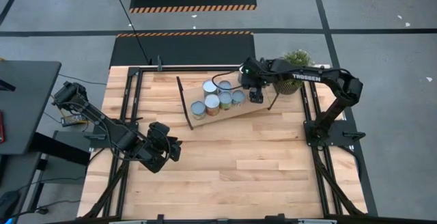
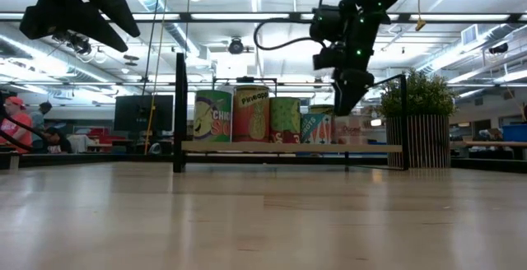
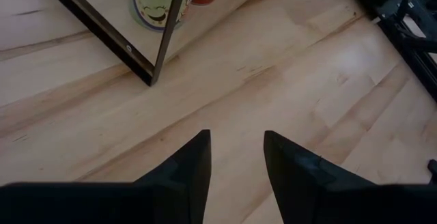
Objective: Pick and place cans onto a shelf
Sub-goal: Adjust the cans on the shelf
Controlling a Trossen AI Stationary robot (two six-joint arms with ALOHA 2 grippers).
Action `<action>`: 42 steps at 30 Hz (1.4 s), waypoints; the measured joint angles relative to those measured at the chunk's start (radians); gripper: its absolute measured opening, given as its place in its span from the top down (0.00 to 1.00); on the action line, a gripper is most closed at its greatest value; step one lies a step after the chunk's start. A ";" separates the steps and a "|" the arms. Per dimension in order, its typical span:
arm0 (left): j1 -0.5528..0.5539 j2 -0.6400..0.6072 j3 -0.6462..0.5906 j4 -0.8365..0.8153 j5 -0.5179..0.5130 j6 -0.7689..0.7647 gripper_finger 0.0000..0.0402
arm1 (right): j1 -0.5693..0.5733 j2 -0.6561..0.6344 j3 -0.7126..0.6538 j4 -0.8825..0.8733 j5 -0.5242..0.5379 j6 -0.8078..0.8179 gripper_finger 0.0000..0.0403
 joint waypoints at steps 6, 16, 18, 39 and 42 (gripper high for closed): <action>0.000 0.000 0.000 0.000 0.000 0.000 0.65 | 0.025 0.000 0.000 0.056 -0.036 -0.002 0.12; 0.000 0.000 0.000 0.001 0.000 -0.002 0.65 | 0.056 0.000 0.058 0.037 0.073 -0.046 0.12; 0.000 0.000 0.000 0.001 0.000 -0.002 0.65 | 0.056 0.000 0.079 0.037 0.073 -0.046 0.12; 0.010 0.000 0.000 0.001 -0.019 -0.001 0.65 | -0.153 0.013 0.160 0.281 -0.137 0.166 0.12; 0.024 0.000 0.000 0.000 -0.023 0.010 0.65 | -0.172 0.047 0.160 0.295 -0.152 0.166 0.12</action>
